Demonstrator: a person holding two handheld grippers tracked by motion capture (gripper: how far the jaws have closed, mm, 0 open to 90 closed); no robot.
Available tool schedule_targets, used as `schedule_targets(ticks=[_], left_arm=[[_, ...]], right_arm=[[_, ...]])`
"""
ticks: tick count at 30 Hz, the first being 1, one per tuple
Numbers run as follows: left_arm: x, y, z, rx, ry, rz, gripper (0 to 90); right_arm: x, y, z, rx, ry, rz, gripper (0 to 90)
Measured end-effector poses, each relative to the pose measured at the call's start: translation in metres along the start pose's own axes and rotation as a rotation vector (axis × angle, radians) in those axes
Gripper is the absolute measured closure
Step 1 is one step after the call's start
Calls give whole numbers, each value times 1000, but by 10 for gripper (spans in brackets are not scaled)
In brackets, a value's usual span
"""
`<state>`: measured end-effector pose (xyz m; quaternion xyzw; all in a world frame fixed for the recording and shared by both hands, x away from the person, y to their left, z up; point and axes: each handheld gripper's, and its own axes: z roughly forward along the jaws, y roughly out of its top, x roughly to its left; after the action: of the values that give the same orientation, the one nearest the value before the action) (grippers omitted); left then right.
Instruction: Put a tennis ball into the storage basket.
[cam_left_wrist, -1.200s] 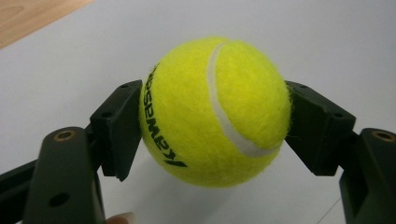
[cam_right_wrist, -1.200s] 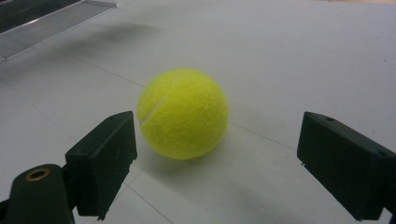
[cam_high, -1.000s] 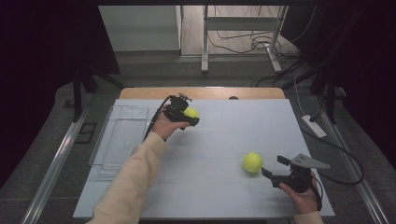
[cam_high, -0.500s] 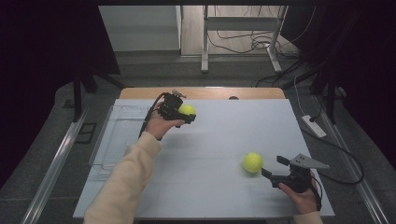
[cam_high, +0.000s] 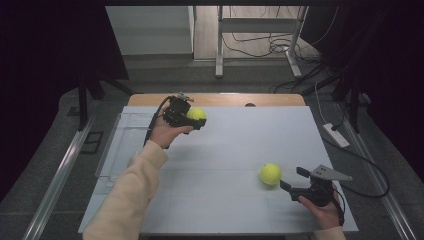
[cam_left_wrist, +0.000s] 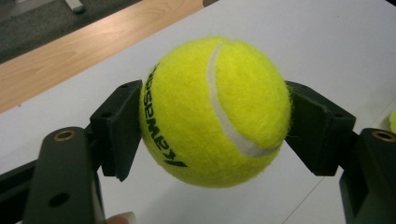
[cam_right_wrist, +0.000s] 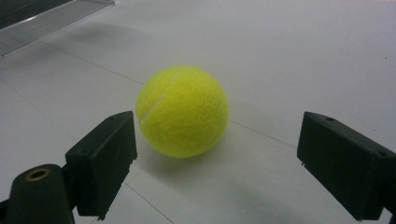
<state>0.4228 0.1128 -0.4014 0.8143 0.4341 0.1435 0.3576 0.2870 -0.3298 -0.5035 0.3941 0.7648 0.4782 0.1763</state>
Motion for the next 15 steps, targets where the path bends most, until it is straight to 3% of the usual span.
schedule_targets(ticks=[15], left_arm=[[1,-3,-16,-38,19,20,270]], right_arm=[[1,0,0,0,0,-3,123]])
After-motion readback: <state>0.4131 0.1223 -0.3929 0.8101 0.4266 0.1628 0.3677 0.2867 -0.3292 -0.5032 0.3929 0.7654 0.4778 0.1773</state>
